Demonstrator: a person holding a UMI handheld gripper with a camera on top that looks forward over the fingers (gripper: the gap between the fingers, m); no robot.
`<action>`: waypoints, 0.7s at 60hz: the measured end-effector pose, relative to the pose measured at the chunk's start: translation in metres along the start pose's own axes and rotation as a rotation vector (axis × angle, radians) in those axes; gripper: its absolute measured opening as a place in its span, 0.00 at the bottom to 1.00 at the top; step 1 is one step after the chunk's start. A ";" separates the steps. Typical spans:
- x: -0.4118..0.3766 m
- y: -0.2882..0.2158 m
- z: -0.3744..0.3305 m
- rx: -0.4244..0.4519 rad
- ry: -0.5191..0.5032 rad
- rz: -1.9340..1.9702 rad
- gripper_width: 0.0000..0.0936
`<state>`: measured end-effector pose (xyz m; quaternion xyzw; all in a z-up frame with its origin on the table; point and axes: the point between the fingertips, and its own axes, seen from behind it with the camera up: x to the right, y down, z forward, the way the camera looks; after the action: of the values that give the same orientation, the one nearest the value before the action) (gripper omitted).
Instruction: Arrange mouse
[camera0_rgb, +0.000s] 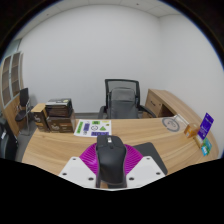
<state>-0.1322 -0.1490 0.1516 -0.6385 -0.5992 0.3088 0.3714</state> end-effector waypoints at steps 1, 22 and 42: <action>0.010 -0.002 0.003 0.002 0.011 -0.001 0.31; 0.108 0.063 0.072 -0.103 0.058 0.078 0.31; 0.114 0.117 0.107 -0.170 0.081 0.078 0.41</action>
<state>-0.1489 -0.0256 0.0018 -0.7027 -0.5822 0.2450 0.3275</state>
